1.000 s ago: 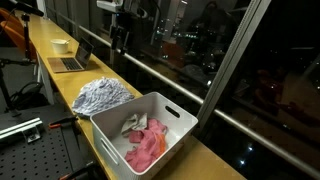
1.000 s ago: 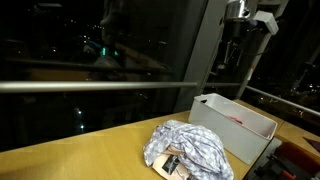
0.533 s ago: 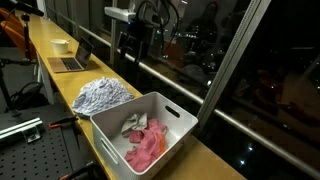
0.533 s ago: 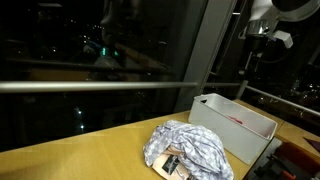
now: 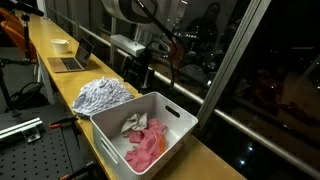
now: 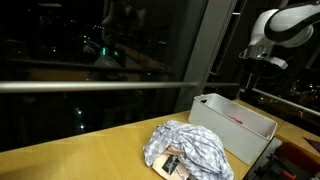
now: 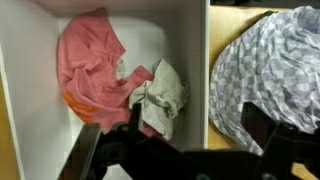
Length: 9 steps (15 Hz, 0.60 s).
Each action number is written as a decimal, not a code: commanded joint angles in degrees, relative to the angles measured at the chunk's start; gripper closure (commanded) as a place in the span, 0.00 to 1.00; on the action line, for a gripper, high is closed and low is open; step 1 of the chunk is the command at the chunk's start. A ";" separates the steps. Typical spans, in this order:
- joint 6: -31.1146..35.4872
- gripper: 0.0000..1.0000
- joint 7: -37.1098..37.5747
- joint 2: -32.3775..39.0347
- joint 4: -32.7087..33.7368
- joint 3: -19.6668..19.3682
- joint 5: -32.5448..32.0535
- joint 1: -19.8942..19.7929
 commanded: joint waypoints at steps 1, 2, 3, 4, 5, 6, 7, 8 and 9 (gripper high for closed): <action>4.26 0.00 -1.99 3.53 -0.49 -0.87 0.37 -0.79; 5.13 0.00 -1.96 4.70 -0.30 -1.04 0.13 -0.96; 6.00 0.00 -1.95 6.24 0.14 -1.24 -0.14 -1.24; 6.85 0.00 -1.86 7.65 0.57 -1.38 -0.39 -1.46; 7.73 0.00 -1.77 9.31 1.17 -1.58 -0.80 -1.67; 8.55 0.00 -1.67 10.82 1.75 -1.74 -1.17 -1.82; 9.42 0.00 -1.65 12.43 2.36 -1.89 -1.36 -1.97; 10.11 0.00 -1.54 14.08 3.18 -2.04 -1.61 -2.01; 10.75 0.00 -1.43 15.53 3.99 -2.20 -1.88 -2.08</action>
